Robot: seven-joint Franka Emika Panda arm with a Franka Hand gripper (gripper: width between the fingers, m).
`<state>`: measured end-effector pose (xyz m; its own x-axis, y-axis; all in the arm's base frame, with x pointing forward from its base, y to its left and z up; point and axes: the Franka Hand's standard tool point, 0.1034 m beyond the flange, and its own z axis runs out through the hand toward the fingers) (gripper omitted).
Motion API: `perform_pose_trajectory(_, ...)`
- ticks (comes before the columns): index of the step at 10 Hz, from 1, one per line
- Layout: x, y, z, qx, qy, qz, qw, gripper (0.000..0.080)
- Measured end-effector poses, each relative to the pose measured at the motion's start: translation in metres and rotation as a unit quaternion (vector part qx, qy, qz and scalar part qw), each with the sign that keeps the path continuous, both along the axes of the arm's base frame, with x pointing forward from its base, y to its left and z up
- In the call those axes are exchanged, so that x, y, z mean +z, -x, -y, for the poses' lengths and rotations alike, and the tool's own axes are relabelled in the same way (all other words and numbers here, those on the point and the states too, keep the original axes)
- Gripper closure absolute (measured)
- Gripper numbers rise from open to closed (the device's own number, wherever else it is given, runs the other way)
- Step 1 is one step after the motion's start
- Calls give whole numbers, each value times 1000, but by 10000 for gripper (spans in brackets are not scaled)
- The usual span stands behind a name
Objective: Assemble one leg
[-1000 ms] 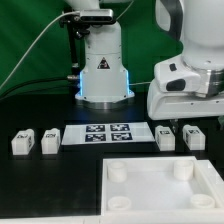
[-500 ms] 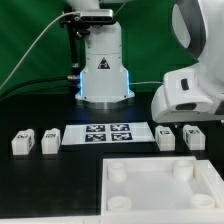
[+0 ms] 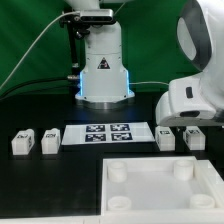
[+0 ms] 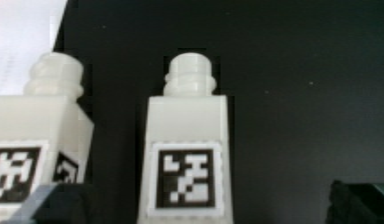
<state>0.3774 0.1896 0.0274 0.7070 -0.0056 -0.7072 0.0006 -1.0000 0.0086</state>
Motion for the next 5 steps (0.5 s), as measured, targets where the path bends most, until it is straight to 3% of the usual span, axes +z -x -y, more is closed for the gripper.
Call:
perform_pose_trajectory(3, -18, 11, -1, -3, 4, -13, 1000, 150)
perform_pose_trajectory(5, -19, 11, -1, -2, 3, -14, 1000, 150)
